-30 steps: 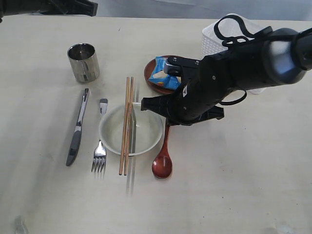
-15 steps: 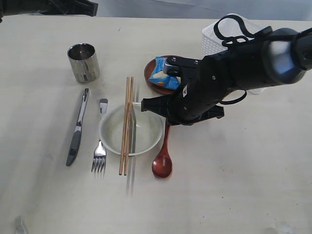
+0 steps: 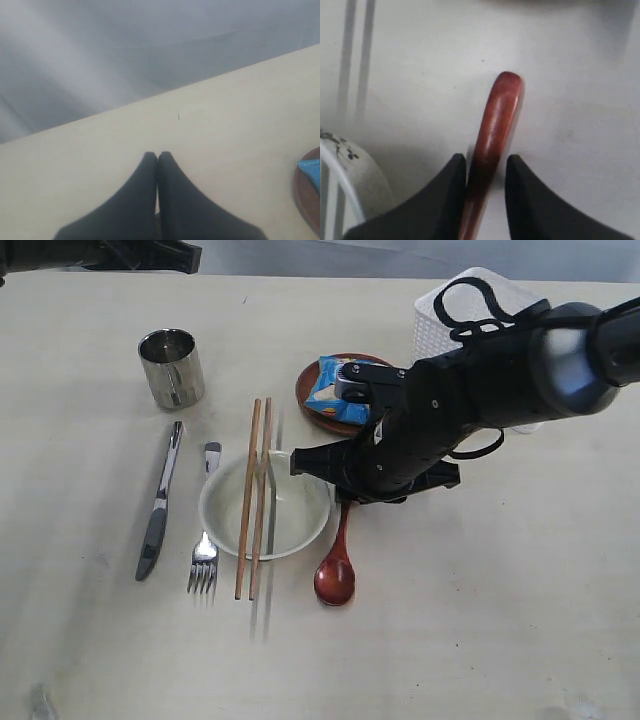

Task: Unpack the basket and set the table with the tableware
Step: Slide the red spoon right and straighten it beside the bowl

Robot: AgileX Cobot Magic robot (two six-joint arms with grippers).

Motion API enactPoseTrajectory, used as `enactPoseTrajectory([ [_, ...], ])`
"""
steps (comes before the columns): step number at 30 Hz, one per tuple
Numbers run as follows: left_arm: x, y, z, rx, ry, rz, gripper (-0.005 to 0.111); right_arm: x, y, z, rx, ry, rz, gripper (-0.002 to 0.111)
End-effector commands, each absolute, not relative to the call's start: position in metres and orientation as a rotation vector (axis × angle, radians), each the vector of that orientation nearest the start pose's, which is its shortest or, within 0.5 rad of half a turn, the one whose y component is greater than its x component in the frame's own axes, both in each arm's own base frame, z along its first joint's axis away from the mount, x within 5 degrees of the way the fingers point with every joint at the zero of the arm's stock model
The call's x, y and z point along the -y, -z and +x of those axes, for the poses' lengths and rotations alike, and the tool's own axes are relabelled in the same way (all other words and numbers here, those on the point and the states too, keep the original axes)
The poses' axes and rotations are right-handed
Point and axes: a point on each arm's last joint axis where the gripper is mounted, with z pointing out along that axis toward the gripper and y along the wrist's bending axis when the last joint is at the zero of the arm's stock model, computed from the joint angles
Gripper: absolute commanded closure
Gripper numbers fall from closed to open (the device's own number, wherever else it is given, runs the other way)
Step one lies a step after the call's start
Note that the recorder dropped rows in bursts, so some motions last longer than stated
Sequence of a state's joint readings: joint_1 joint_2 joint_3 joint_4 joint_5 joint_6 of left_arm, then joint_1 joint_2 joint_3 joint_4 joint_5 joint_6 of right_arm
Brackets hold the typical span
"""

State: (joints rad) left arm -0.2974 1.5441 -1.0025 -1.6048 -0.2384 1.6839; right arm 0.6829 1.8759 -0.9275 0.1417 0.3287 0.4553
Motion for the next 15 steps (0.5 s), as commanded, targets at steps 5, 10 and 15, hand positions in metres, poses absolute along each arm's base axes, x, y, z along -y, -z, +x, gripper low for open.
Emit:
enactPoseTrajectory([
  [5, 0.082, -0.276, 0.334, -2.012, -0.094, 0.230, 0.107, -0.214, -0.118, 0.259, -2.827, -0.365, -0.170, 0.090],
  [10, 0.082, -0.276, 0.334, -2.012, -0.094, 0.230, 0.107, -0.209, -0.117, 0.262, -2.845, -0.360, -0.099, 0.090],
  [15, 0.082, -0.276, 0.334, -2.012, -0.094, 0.230, 0.107, -0.197, -0.116, 0.268, -2.869, -0.335, -0.039, 0.090],
])
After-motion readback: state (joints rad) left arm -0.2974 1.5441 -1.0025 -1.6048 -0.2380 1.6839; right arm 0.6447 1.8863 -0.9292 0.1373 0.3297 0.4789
